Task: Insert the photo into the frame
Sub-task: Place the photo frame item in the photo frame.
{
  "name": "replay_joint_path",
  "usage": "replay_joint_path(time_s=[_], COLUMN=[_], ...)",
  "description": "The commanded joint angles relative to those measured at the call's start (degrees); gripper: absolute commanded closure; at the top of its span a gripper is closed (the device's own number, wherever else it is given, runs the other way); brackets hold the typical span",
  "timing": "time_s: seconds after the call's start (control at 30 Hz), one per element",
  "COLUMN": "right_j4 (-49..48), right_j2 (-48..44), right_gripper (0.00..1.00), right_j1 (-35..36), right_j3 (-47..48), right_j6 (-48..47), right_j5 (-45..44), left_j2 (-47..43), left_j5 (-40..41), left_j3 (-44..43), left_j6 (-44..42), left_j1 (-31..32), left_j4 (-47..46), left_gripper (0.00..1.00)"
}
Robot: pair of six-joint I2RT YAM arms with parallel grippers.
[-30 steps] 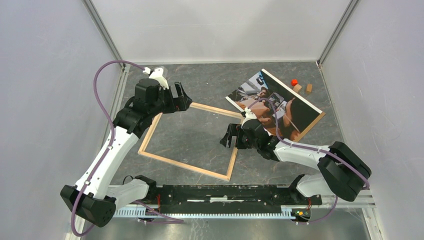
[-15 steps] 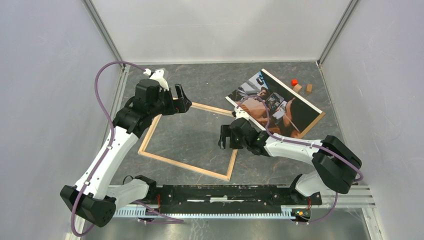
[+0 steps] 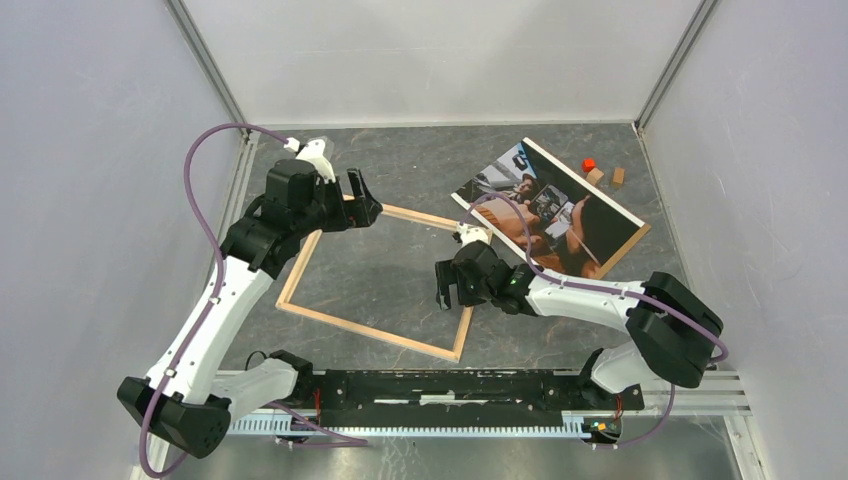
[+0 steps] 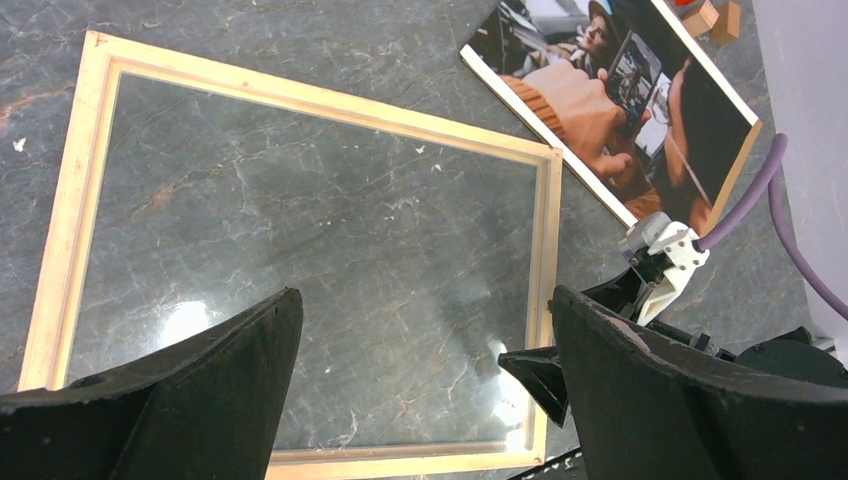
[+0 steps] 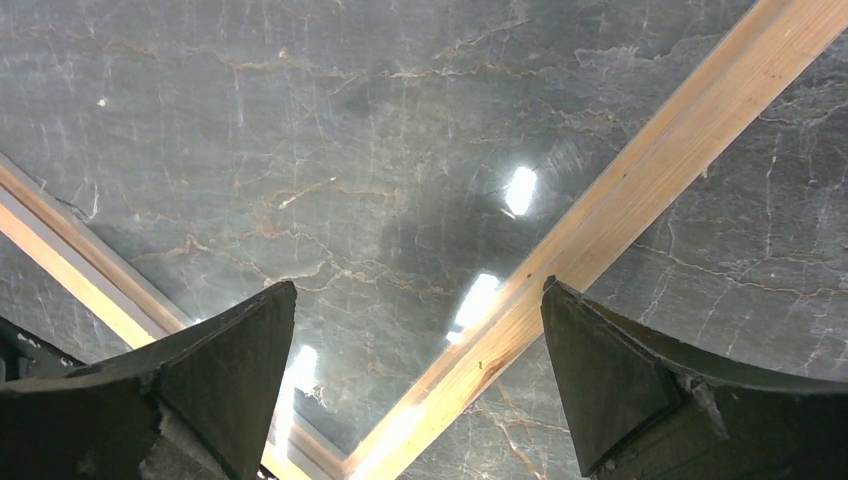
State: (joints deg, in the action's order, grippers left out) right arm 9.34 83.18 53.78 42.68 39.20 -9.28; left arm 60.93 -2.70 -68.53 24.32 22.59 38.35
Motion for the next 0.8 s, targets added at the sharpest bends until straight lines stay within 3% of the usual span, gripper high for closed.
replay_joint_path(time_s=[0.0,0.3,0.57,0.77], right_j4=[1.1,-5.4,-14.5,-18.6], right_j2=[-2.2,-12.8,-17.4,-11.8], right_gripper=[0.02,0.02,0.04,0.06], right_j1=[0.4,-3.1,-12.2,-15.3], right_j3=[0.1,-8.0,-16.7,-16.4], right_j6=[-2.6,-3.3,-2.9,-6.9], right_j5=[1.9,5.6,15.4,22.8], left_j2=[-0.5,1.4,7.1,21.4], left_j5=[1.0,5.2,1.6,3.2], left_j3=[-2.3,0.0,4.5,0.9], left_j6=[-2.6,-0.8,3.7,2.8], left_j1=[-0.1,-3.6,-18.6,-26.9], left_j4=[1.9,1.8,-2.3,-3.0], left_gripper=[0.0,0.0,0.0,0.0])
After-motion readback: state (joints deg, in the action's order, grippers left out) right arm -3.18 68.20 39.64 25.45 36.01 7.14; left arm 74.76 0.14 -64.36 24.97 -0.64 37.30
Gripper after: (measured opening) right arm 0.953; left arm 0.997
